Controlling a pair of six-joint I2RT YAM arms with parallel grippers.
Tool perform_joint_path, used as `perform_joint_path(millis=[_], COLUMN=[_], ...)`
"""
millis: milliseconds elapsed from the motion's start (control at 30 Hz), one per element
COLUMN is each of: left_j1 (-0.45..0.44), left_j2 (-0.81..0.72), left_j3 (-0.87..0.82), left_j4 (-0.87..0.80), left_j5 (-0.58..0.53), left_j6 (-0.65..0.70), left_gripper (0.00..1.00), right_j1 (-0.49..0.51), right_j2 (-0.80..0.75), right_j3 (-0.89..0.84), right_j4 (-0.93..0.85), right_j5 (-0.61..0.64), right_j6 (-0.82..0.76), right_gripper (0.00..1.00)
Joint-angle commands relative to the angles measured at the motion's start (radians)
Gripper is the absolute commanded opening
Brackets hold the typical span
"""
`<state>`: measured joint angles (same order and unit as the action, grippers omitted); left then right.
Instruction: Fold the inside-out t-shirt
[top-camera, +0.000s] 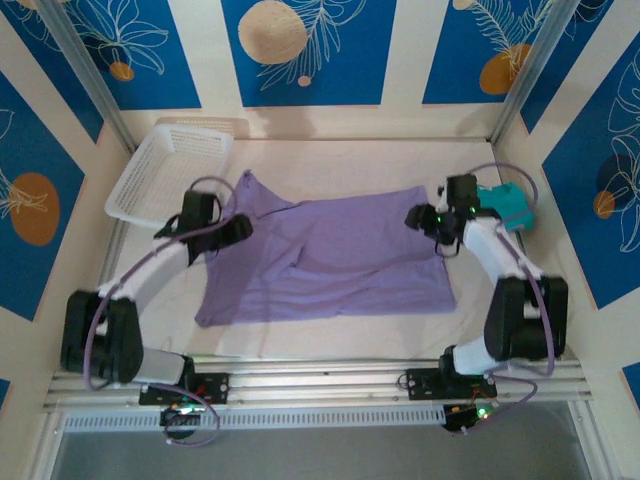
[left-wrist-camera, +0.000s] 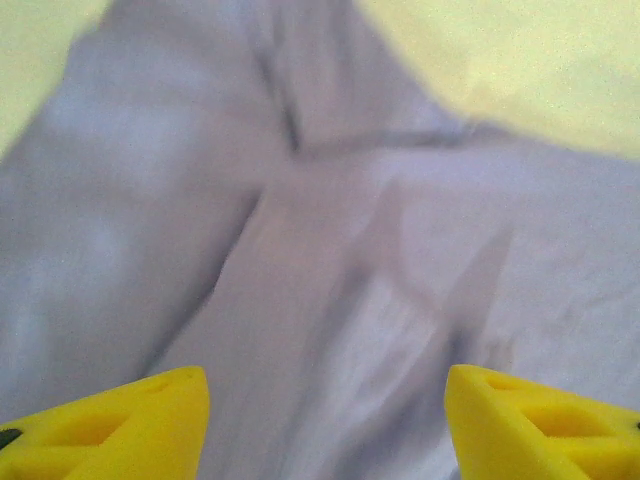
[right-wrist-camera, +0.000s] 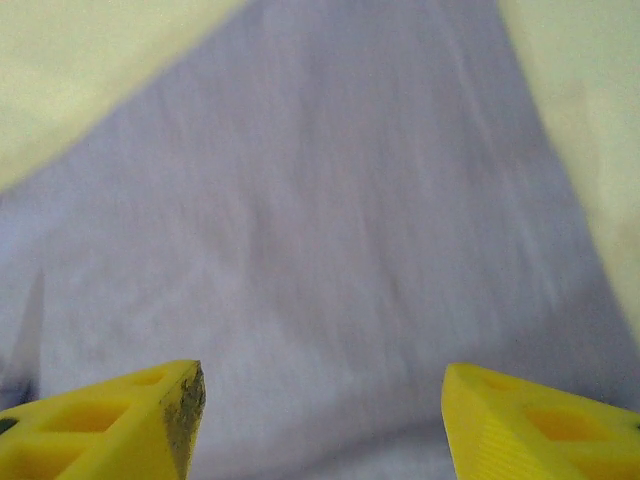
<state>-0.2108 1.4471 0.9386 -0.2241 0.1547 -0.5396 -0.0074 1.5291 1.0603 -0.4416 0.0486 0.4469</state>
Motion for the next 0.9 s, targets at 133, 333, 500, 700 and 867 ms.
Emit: perform_joint_path(millis=[133,333,500,700,867], left_j1=[-0.018,-0.018,-0.018,-0.017,-0.012], left_j2=[0.367,0.61,0.734,0.835,0.892], left_j3=[0.373,0.659,0.832,0.976,1.048], left_j4=[-0.017,-0.166,-0.236,-0.308,-0.332], left_j5=[-0.081,-0.224,-0.301,-0.331,-0.33], left_j6=[0.125,0.168,0.204,0.231,0.24], left_gripper=[0.63,0.61,0.62,0.63,0.63], right_j1=[0.011,0.011,0.006,0.003,-0.003], right_j2=[0.388,0.632,0.745,0.858,0.908], right_j3=[0.399,0.698,0.846,0.993,1.039], right_j4=[-0.051,-0.196,-0.273,-0.356,-0.384], right_j5=[0.163,0.202,0.215,0.213,0.213], right_j6=[-0.093,-0.115,-0.121,-0.132,-0.142], right_gripper=[0.65,0.62,0.62,0.61,0.56])
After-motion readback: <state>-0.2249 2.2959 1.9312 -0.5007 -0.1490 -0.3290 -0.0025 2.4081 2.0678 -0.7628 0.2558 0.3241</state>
